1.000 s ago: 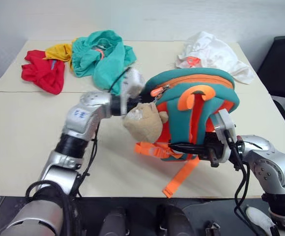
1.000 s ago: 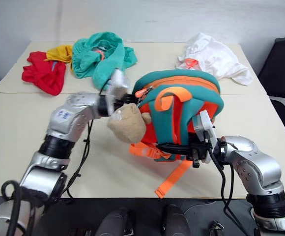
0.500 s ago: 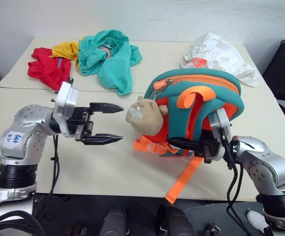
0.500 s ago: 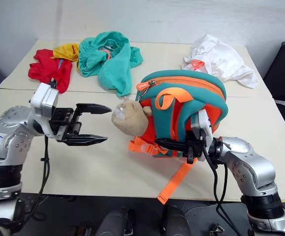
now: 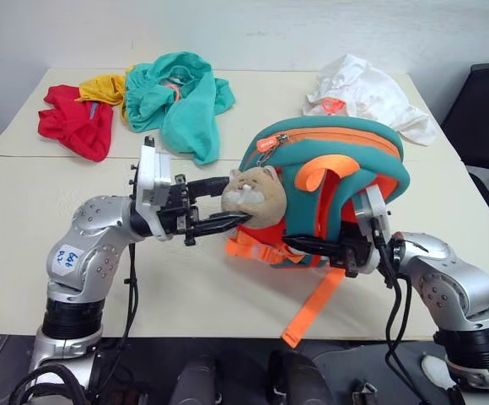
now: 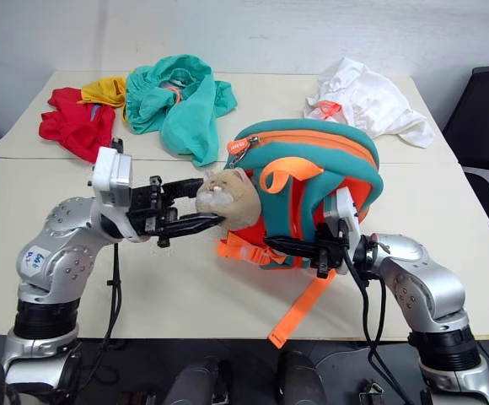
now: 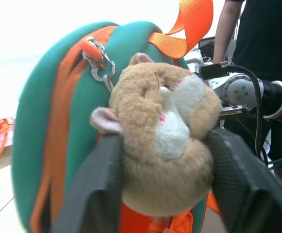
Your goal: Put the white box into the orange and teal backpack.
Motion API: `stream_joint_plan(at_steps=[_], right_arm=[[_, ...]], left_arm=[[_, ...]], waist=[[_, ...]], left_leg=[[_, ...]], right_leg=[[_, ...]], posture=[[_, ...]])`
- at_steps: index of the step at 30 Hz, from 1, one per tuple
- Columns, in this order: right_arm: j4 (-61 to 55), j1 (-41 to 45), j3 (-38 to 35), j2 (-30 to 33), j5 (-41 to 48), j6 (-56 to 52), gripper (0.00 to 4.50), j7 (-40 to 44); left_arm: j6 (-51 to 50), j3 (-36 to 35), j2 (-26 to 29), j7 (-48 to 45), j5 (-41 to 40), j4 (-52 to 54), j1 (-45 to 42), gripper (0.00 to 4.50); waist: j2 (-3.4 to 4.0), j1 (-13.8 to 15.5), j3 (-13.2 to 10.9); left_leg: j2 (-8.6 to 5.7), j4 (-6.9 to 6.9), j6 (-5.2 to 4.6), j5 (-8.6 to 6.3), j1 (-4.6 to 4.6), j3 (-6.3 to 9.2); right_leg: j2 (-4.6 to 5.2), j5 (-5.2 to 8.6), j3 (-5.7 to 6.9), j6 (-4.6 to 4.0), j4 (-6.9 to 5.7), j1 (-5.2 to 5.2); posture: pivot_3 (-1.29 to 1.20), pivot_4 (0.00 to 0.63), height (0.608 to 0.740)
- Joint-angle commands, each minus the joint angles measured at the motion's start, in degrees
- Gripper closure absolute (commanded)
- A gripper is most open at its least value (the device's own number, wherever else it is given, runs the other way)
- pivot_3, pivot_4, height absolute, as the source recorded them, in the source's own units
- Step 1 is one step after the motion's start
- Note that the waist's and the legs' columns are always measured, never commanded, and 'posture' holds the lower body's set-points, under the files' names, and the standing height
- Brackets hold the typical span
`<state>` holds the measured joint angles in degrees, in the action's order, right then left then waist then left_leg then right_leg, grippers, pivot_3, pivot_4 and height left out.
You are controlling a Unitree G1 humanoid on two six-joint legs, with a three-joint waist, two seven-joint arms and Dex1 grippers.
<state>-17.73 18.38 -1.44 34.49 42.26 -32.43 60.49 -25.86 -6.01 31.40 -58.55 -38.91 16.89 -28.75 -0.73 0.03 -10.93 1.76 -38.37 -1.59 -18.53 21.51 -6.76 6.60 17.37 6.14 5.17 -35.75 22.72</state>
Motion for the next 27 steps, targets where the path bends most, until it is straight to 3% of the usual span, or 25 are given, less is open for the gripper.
stream_joint_plan(at_steps=[1,4,9,11,17,21,24,27], right_arm=[[-0.39,-0.44,-0.05,-0.72,-0.67,1.59,4.49,-0.27],[-0.69,-1.17,-0.77,-1.48,-1.08,2.25,4.49,-1.24],[-1.65,-2.46,-2.92,-1.98,0.39,2.1,4.49,-3.29],[-1.86,-2.86,-3.2,-1.9,0.55,2.1,4.49,-3.7],[-1.49,-4.73,-3.95,-3.16,0.02,4.49,4.49,-4.86],[0.16,-6.4,-4.82,-4.58,-1.28,7.11,4.49,-6.07],[0.57,-8.74,-5.48,-2.76,-3.86,10.61,3.47,-3.96],[-2.69,-11.68,-10.2,1.06,-3.04,12.85,2.43,-1.25]], left_arm=[[3.7,-3.03,3.18,-0.52,2.7,-5.03,-1.99,3.36],[5.52,-4.98,7.85,-1.87,5.12,-15.08,-4.8,3.83],[15.11,1.14,11.42,-4.55,16.03,-28.12,-6.23,3.83],[17.13,3.97,10.12,-2.8,20.06,-31.45,-6.28,3.83],[16.42,8.86,2.97,-3.02,20.94,-30.76,0.01,3.83],[14.86,8.04,1.5,-1.89,19.77,-28.81,3.39,3.83],[11.29,4.53,2.83,-1.15,16.48,-23.93,7.51,2.92],[11.88,-2.03,7.76,-2.88,13.86,-19.56,13.27,1.97]], waist=[[0.0,-0.02,0.0],[0.0,-0.18,0.0],[0.0,-0.14,0.0],[0.0,-0.06,0.0],[-0.02,-0.16,0.02],[-0.02,-0.12,0.02],[-0.02,-0.13,0.02],[0.0,-0.39,0.0]], left_leg=[[0.0,0.0,0.0,0.0,0.0,0.0],[0.0,-0.01,0.04,0.02,-0.02,0.01],[-0.03,0.14,0.03,0.02,-0.09,-0.12],[-0.07,0.13,0.01,0.01,-0.09,-0.14],[-0.04,0.1,-0.05,-0.02,-0.04,-0.13],[0.02,0.1,0.01,0.01,-0.08,-0.12],[-0.01,0.07,-0.01,0.0,-0.13,-0.12],[0.02,0.19,0.02,-0.03,-0.14,-0.12]], right_leg=[[0.0,0.0,0.0,0.0,0.01,0.0],[-0.05,0.0,0.02,0.0,0.0,0.01],[-0.06,0.0,0.08,-0.01,-0.03,0.06],[-0.08,0.0,0.11,0.0,-0.01,0.05],[0.03,0.0,-0.02,0.0,0.0,0.05],[0.02,0.0,-0.02,0.0,-0.06,0.06],[0.08,0.0,-0.07,0.0,-0.09,0.0],[0.1,0.0,-0.09,0.0,0.02,0.02]], posture=[[0.0,0.15,0.74],[0.0,0.15,0.74],[0.0,0.15,0.74],[0.0,0.15,0.74],[0.0,0.15,0.74],[0.0,0.15,0.74],[0.0,0.15,0.74],[0.0,0.15,0.74]])
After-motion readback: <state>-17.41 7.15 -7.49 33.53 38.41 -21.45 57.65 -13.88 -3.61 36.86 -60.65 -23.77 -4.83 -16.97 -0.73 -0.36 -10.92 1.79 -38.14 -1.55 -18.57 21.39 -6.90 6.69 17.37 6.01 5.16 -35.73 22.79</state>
